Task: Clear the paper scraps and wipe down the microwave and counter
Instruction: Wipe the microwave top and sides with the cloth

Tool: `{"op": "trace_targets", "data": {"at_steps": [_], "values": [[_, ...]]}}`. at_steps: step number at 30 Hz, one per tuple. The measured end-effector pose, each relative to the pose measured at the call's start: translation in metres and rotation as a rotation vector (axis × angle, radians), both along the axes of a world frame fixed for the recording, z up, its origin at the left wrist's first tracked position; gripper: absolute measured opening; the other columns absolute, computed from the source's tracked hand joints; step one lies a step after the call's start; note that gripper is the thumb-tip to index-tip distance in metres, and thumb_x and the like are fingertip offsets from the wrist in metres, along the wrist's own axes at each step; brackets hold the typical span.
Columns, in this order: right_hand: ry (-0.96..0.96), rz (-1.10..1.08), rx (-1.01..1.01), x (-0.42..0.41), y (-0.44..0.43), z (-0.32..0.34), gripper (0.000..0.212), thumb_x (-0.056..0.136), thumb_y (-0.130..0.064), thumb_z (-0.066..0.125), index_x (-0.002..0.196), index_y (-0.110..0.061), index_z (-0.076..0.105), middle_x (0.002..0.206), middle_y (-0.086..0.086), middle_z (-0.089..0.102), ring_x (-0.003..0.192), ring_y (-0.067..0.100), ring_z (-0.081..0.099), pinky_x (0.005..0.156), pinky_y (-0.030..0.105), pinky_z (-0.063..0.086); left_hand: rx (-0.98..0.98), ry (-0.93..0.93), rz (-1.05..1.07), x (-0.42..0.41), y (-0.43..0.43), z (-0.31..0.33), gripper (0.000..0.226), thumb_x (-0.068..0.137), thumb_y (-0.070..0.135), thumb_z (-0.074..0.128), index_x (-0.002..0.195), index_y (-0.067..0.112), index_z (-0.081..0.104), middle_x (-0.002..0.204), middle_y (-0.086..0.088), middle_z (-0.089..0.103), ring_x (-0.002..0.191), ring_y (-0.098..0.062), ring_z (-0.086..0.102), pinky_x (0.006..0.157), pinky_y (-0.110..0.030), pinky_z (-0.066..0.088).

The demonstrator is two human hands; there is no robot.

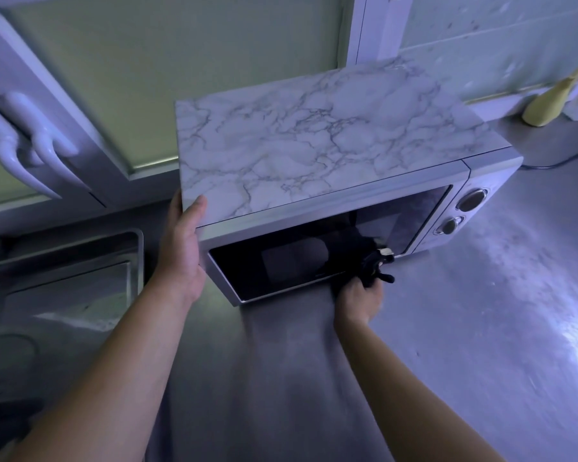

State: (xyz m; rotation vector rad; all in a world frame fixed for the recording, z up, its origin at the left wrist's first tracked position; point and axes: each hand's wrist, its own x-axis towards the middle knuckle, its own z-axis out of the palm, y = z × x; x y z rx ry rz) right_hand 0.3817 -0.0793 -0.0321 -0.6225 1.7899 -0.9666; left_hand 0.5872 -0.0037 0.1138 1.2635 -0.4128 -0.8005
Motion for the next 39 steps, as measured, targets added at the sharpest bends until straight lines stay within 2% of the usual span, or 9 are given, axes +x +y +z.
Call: {"op": "trace_targets", "data": {"at_steps": [11, 14, 16, 21, 25, 28, 30, 35, 39], "values": [[-0.227, 0.089, 0.073, 0.087, 0.094, -0.006, 0.037, 0.085, -0.014, 0.055, 0.120, -0.011, 0.068, 0.114, 0.014, 0.071, 0.112, 0.036, 0.061, 0.099, 0.041, 0.047, 0.009, -0.006, -0.011, 0.000, -0.001, -0.002, 0.045, 0.094, 0.026, 0.059, 0.139, 0.024, 0.054, 0.134, -0.001, 0.065, 0.128, -0.023, 0.058, 0.114, -0.052, 0.037], [-0.339, 0.091, 0.092, 0.107, 0.114, -0.003, 0.018, 0.079, -0.014, 0.057, 0.091, -0.015, 0.070, 0.085, 0.004, 0.075, 0.093, 0.031, 0.068, 0.084, 0.037, 0.053, -0.001, 0.002, -0.006, 0.001, -0.002, -0.003, 0.042, 0.098, 0.022, 0.055, 0.139, 0.023, 0.053, 0.136, -0.001, 0.064, 0.129, -0.022, 0.057, 0.116, -0.050, 0.036], [-0.422, 0.113, 0.102, 0.118, 0.127, 0.002, 0.011, 0.081, -0.010, 0.056, 0.080, -0.014, 0.066, 0.071, 0.007, 0.075, 0.079, 0.034, 0.071, 0.074, 0.040, 0.055, 0.006, -0.004, -0.005, 0.001, -0.003, -0.003, 0.042, 0.098, 0.021, 0.055, 0.140, 0.023, 0.052, 0.136, -0.001, 0.063, 0.130, -0.021, 0.056, 0.117, -0.049, 0.035], [-0.567, 0.217, 0.146, 0.128, 0.146, 0.015, 0.012, 0.091, -0.010, 0.052, 0.083, -0.003, 0.057, 0.073, 0.020, 0.074, 0.074, 0.044, 0.070, 0.060, 0.036, 0.050, 0.048, -0.012, -0.033, 0.003, 0.000, -0.001, 0.048, 0.095, 0.028, 0.058, 0.142, 0.027, 0.049, 0.137, 0.003, 0.062, 0.132, -0.019, 0.054, 0.118, -0.048, 0.033], [-0.585, 0.290, 0.173, 0.111, 0.143, 0.019, 0.008, 0.093, -0.001, 0.053, 0.086, -0.002, 0.056, 0.074, 0.021, 0.071, 0.054, 0.018, 0.067, 0.047, 0.022, 0.049, 0.060, -0.014, -0.029, 0.007, 0.003, -0.002, 0.049, 0.093, 0.030, 0.060, 0.141, 0.028, 0.050, 0.137, 0.004, 0.063, 0.131, -0.019, 0.055, 0.117, -0.048, 0.033], [-0.624, 0.518, 0.246, 0.076, 0.129, 0.014, 0.010, 0.091, 0.001, 0.056, 0.094, -0.004, 0.063, 0.082, 0.015, 0.068, 0.072, 0.026, 0.068, 0.065, 0.034, 0.055, 0.071, -0.013, -0.034, 0.006, 0.002, -0.002, 0.048, 0.093, 0.030, 0.060, 0.140, 0.028, 0.050, 0.135, 0.005, 0.064, 0.130, -0.018, 0.055, 0.117, -0.047, 0.034], [-0.760, 0.639, 0.324, 0.049, 0.123, 0.011, 0.019, 0.090, 0.002, 0.054, 0.100, -0.009, 0.066, 0.091, 0.015, 0.068, 0.080, 0.028, 0.063, 0.069, 0.034, 0.047, 0.074, -0.018, -0.029, 0.003, 0.002, 0.000, 0.043, 0.095, 0.029, 0.060, 0.137, 0.029, 0.053, 0.132, 0.006, 0.066, 0.127, -0.016, 0.058, 0.116, -0.047, 0.037], [-1.088, 0.559, 0.456, -0.009, 0.114, 0.007, 0.038, 0.083, -0.002, 0.058, 0.119, -0.003, 0.070, 0.119, 0.020, 0.069, 0.108, 0.034, 0.066, 0.100, 0.047, 0.048, 0.078, -0.011, -0.014, 0.003, 0.004, 0.004, 0.039, 0.095, 0.027, 0.060, 0.134, 0.027, 0.055, 0.128, 0.003, 0.069, 0.121, -0.019, 0.063, 0.111, -0.049, 0.042], [-1.062, 0.433, 0.383, -0.050, 0.099, 0.013, 0.029, 0.094, -0.014, 0.054, 0.110, -0.003, 0.074, 0.118, 0.021, 0.070, 0.106, 0.035, 0.070, 0.090, 0.050, 0.056, 0.082, -0.024, -0.016, 0.008, 0.009, 0.003, 0.045, 0.094, 0.029, 0.062, 0.137, 0.026, 0.052, 0.130, 0.001, 0.067, 0.123, -0.020, 0.062, 0.112, -0.050, 0.042]]}}
